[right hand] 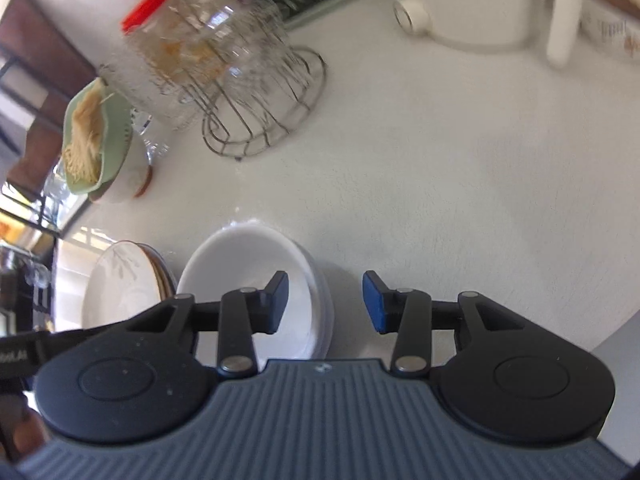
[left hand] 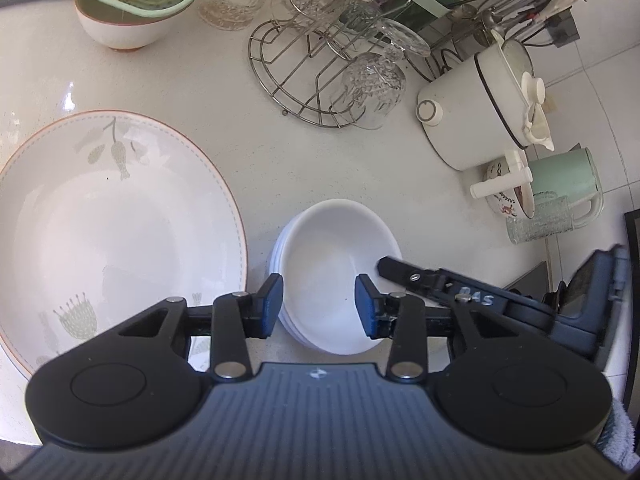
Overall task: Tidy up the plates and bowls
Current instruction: 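Lower the white bowl into the translucent bowls and open both grippers, then close both grippers on the rim of the nested bowl stack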
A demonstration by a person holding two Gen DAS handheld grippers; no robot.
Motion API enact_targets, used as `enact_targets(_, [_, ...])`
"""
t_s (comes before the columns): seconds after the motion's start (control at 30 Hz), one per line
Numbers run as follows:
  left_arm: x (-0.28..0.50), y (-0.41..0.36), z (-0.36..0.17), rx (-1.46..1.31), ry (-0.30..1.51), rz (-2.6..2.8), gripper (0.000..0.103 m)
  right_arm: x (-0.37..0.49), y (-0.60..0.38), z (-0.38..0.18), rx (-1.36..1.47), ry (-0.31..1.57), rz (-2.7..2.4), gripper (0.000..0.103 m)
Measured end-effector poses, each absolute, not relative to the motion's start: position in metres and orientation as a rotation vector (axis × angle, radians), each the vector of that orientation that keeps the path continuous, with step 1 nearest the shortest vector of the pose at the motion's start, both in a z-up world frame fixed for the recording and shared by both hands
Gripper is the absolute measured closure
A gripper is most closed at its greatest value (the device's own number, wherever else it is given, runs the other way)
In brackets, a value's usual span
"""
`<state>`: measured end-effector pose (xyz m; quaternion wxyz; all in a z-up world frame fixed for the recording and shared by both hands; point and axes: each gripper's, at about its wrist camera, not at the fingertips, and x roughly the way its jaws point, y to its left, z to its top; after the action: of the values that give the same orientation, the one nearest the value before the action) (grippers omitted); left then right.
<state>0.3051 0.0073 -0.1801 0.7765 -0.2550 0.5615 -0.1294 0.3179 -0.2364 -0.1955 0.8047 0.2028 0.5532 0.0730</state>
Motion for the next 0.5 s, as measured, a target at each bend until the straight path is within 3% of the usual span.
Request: enact_targets(0.5, [0.306,0.003,-0.177,-0.544,1.216,-0.266,0.058,0.314,-0.251,-0.236,0.753,1.289,0.154,0.059])
